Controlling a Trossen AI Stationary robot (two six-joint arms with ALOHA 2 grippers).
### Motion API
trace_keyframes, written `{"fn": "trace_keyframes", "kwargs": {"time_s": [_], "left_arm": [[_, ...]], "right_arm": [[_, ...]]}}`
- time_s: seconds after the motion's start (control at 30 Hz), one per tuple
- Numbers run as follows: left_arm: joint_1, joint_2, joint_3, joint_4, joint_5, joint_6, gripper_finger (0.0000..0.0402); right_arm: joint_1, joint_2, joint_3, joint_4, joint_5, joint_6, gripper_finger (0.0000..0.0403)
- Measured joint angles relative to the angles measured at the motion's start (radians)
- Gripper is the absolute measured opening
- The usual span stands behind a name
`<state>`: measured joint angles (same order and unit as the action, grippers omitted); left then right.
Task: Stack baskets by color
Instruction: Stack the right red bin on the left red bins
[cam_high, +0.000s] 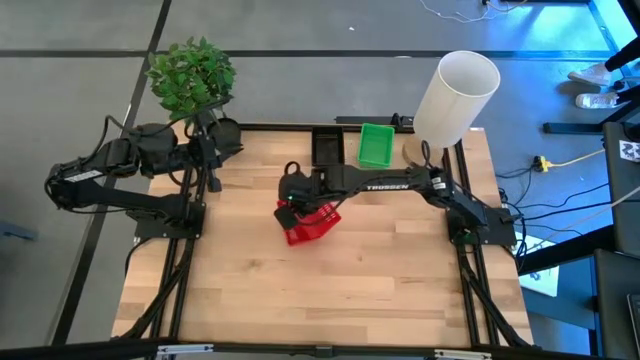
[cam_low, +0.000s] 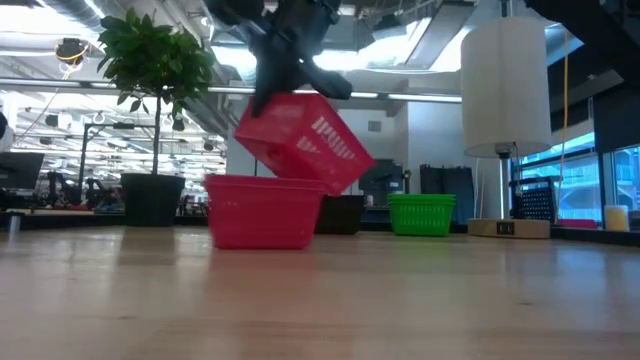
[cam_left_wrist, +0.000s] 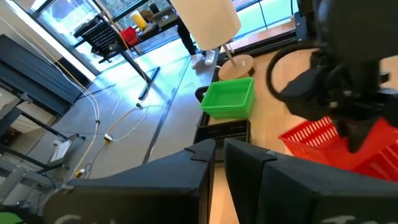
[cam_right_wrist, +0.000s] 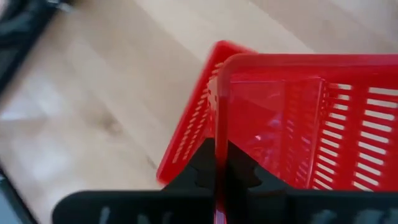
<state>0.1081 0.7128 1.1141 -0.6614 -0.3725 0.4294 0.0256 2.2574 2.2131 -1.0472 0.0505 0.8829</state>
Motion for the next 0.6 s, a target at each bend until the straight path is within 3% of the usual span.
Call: {"fn": "trace_keyframes", "kwargs": {"time_s": [0.43,0.6], "left_arm": [[0.0,0.0,0.0,-0.004,0.0,0.001,0.0027],[0.0,0.0,0.0,-0.004,0.0,0.0,0.0027]], "right_arm": [[0.031,-0.002,0.102,0.018,0.035,-0.073,0.0001],[0.031,0.007,0.106,0.086,-0.004,-0.05,0.0001]]}}
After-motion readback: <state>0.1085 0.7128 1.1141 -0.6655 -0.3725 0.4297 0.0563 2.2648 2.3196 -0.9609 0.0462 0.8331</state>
